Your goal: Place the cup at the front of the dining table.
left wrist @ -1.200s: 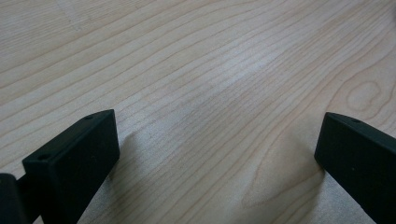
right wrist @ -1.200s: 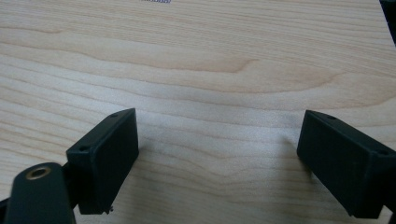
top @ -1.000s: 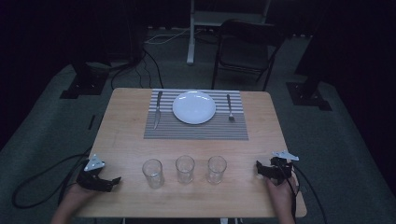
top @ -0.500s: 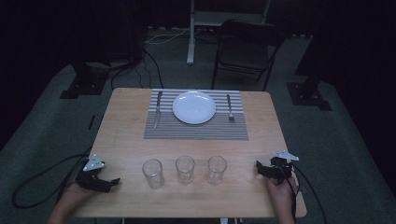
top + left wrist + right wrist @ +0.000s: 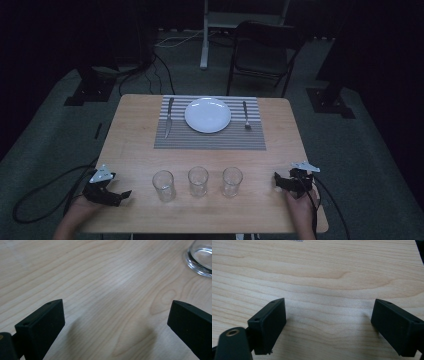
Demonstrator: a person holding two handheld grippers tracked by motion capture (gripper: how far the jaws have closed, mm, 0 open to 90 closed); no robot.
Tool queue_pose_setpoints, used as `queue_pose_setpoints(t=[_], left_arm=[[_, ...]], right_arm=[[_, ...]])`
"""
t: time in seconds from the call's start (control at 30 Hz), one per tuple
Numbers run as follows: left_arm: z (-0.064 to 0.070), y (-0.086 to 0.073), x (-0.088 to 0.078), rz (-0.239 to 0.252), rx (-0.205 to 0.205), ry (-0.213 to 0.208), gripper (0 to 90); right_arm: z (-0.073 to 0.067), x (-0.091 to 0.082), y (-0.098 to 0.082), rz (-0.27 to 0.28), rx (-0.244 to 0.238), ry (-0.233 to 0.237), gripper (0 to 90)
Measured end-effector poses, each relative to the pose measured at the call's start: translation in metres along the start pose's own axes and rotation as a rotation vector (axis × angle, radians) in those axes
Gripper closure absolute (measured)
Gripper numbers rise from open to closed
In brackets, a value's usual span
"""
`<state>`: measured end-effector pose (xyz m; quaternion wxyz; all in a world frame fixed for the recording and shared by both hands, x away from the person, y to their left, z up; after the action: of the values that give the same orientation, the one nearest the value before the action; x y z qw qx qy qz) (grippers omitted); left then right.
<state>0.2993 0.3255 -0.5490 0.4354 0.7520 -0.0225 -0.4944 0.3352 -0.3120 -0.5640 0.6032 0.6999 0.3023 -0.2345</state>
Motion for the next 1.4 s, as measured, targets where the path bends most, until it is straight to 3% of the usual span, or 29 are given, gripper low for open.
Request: queue_pose_setpoints(t=[0.17, 0.27, 0.6, 0.73, 0.93, 1.4], left_arm=[[0.004, 0.003, 0.003, -0.001, 0.008, -0.009, 1.5], [0.012, 0.013, 0.007, 0.025, 0.016, -0.071, 1.5], [0.021, 0.023, 0.008, 0.045, 0.051, -0.105, 1.6], [0.027, 0.033, 0.003, 0.097, 0.063, -0.139, 1.6], [0.037, 0.046, -0.001, 0.120, 0.103, -0.168, 1.6], [0.051, 0.073, -0.006, 0.190, 0.144, -0.254, 1.6]], right_arm=[[0.000, 0.000, 0.000, 0.000, 0.000, 0.000, 12.4], [0.000, 0.000, 0.000, 0.000, 0.000, 0.000, 12.4], [0.000, 0.000, 0.000, 0.000, 0.000, 0.000, 12.5], [0.000, 0.000, 0.000, 0.000, 0.000, 0.000, 12.4], [0.000, 0.000, 0.000, 0.000, 0.000, 0.000, 12.5], [0.000, 0.000, 0.000, 0.000, 0.001, 0.000, 12.5]])
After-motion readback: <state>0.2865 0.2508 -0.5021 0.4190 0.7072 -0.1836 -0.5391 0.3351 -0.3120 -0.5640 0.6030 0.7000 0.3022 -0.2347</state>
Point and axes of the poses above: each handheld gripper's, and its own axes: x roughly forward along the jaws, y roughly out of its top, z roughly to its right, the point moved 2 cm from there along x, roughly forward along the jaws, and after that the axes turned 12 degrees about x, right-handed, at the moved point
